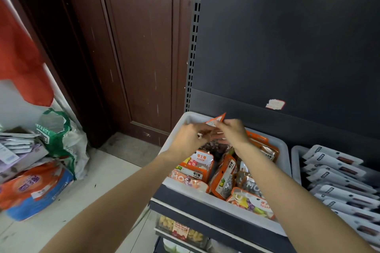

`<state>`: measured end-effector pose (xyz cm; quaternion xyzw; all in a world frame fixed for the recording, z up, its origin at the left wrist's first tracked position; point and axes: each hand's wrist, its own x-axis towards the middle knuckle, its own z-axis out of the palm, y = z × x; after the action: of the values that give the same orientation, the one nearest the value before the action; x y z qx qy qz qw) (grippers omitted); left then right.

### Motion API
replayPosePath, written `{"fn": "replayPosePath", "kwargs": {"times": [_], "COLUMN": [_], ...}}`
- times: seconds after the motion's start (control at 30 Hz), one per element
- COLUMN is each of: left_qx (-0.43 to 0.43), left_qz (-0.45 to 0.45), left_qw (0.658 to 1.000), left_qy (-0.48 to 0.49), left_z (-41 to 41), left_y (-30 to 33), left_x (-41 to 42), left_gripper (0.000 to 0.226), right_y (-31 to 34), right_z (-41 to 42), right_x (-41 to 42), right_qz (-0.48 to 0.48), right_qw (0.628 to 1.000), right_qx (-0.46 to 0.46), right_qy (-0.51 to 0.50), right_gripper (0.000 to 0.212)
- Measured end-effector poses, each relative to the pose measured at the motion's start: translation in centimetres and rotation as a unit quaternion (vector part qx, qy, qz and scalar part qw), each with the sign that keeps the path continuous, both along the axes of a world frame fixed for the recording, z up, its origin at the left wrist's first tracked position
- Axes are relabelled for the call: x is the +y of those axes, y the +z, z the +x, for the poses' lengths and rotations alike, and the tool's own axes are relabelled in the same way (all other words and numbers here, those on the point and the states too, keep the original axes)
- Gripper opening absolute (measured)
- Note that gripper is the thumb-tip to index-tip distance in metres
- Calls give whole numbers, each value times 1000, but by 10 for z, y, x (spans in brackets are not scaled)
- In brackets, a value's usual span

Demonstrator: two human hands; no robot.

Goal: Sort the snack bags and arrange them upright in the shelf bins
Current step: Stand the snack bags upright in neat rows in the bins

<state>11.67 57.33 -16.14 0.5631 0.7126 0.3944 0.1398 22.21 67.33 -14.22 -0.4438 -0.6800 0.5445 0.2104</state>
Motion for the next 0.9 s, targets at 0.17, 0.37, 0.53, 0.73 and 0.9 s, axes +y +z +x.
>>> {"fn": "replayPosePath", "kwargs": {"times": [0.17,0.37,0.53,0.73,0.9], "left_qx": [21,142,220,318,120], "left_qz": [-113,-186,-247,-223,-111], "left_qw": [993,971,944,921,980], "left_qy": [-40,55,10,21,115], "left_z": [-10,-47,-59,-59,-64], "left_y": [-14,-26,-31,-38,-23], "left_x": [0,12,35,50,38], "left_gripper": [41,48,54,38,24], "right_y": [-5,-7,-15,-10,-12], "right_z": [12,25,22,24,36], "right_x": [20,30,32,37,36], "right_qz": [209,404,399,375,394], "right_qw": [963,878,873,880,867], "right_qx": [-169,-255,-278,-289,-306], "right_qy": [-18,10,39,39,-11], "right_gripper": [17,19,23,26,27]}}
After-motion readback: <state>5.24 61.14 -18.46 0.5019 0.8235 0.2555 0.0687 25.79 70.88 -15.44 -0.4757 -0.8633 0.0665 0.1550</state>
